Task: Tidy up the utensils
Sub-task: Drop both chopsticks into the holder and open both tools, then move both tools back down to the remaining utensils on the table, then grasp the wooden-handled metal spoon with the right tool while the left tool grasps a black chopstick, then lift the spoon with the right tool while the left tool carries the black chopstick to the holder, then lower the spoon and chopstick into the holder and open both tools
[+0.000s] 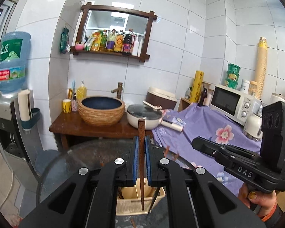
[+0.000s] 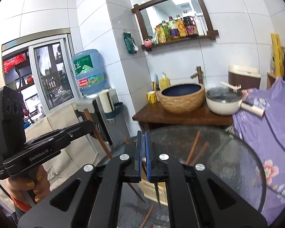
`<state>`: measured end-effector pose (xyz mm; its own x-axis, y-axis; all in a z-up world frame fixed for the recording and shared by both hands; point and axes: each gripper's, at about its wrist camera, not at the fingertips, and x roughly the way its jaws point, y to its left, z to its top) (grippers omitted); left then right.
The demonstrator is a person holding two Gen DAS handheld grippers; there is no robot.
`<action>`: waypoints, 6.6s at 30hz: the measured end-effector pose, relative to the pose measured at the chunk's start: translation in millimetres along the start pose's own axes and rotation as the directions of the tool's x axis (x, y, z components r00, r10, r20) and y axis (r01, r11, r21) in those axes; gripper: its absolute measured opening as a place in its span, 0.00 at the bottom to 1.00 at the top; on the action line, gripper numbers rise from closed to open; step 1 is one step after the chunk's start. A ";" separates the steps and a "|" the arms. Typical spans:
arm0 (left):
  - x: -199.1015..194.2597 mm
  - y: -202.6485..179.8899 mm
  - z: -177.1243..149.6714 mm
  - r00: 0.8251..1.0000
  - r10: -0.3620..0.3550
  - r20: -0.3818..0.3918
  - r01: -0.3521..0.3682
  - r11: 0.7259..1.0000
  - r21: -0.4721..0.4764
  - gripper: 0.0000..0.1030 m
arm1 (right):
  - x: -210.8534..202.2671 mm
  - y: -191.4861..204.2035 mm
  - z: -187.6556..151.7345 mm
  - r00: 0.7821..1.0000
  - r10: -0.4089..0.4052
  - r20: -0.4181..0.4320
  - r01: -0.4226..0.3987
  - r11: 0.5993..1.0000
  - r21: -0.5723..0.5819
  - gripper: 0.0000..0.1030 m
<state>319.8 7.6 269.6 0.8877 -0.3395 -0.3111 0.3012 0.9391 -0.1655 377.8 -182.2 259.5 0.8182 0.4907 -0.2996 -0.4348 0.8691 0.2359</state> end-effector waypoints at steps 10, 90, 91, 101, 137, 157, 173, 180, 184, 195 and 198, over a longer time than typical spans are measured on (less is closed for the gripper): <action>49.6 17.5 15.7 0.992 0.123 -0.012 -0.123 0.992 -0.027 0.07 | 33.4 -19.5 -17.2 0.996 -0.084 0.010 0.084 0.996 0.037 0.24; 52.5 45.9 -284.0 0.815 0.191 -0.547 -0.208 0.978 0.032 0.07 | 77.9 0.4 -308.9 0.798 -0.206 -0.566 0.180 0.978 -0.103 0.34; 53.7 44.6 -283.6 0.816 0.188 -0.547 -0.206 0.978 0.031 0.07 | 78.9 1.0 -308.9 0.796 -0.211 -0.567 0.183 0.977 -0.108 0.32; 52.4 29.7 -268.7 0.847 0.151 -0.509 -0.162 0.987 0.023 0.07 | 91.1 11.9 -308.6 0.795 -0.230 -0.561 0.168 0.973 -0.160 0.18; -9.9 -12.9 -176.3 0.974 -0.014 -0.224 0.007 1.000 -0.030 0.07 | -27.8 -10.7 -190.4 0.989 -0.033 -0.144 0.037 0.999 0.025 0.15; -2.2 -11.4 -34.3 0.999 -0.009 -0.037 0.009 1.000 0.000 0.07 | -9.4 -4.9 -57.8 0.999 -0.018 -0.051 0.016 0.999 -0.033 0.16; 81.7 19.2 -53.6 0.985 0.125 -0.118 -0.129 0.991 -0.028 0.07 | 74.3 -16.5 -64.2 0.989 -0.144 -0.044 0.139 0.985 -0.100 0.16; 103.9 31.6 -96.2 0.973 0.105 -0.206 -0.118 0.992 -0.051 0.07 | 93.5 -21.4 -100.6 0.986 -0.146 -0.084 0.137 0.985 -0.103 0.16; 108.0 33.3 -112.6 0.969 0.089 -0.229 -0.103 0.993 -0.051 0.08 | 94.9 -24.5 -104.7 0.985 -0.149 -0.083 0.140 0.985 -0.096 0.16; 63.2 25.3 -137.2 0.981 0.123 -0.148 -0.130 0.991 -0.039 0.69 | 64.2 -30.5 -117.2 0.988 -0.152 -0.016 0.151 0.987 -0.057 0.63; 49.5 22.6 -160.0 0.976 0.138 -0.166 -0.145 0.989 -0.036 0.79 | 46.0 -25.9 -128.3 0.986 -0.167 0.010 0.167 0.984 -0.058 0.73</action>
<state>314.8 3.5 100.7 0.8503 -0.2112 -0.4821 0.1563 0.9760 -0.1519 378.4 -174.0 121.0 0.8831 0.3380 -0.3253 -0.3129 0.9411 0.1283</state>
